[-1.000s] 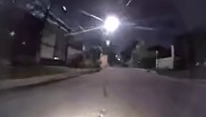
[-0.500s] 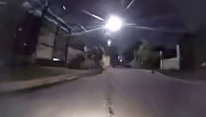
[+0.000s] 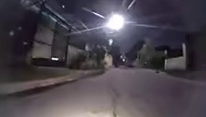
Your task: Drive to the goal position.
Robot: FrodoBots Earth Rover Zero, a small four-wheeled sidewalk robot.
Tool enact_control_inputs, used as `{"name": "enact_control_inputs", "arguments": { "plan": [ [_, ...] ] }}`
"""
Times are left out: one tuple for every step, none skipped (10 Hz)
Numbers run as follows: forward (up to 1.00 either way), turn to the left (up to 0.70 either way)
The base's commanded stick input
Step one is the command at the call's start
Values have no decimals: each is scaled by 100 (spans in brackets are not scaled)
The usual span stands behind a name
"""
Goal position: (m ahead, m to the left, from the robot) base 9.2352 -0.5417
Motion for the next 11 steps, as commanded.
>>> {"name": "enact_control_inputs", "arguments": {
  "plan": [
    [100,-39],
    [100,-40],
    [100,-40],
    [100,-40],
    [100,-40],
    [100,-40],
    [100,-40],
    [100,-40],
    [100,-40],
    [100,-40],
    [100,-40]
  ]
}}
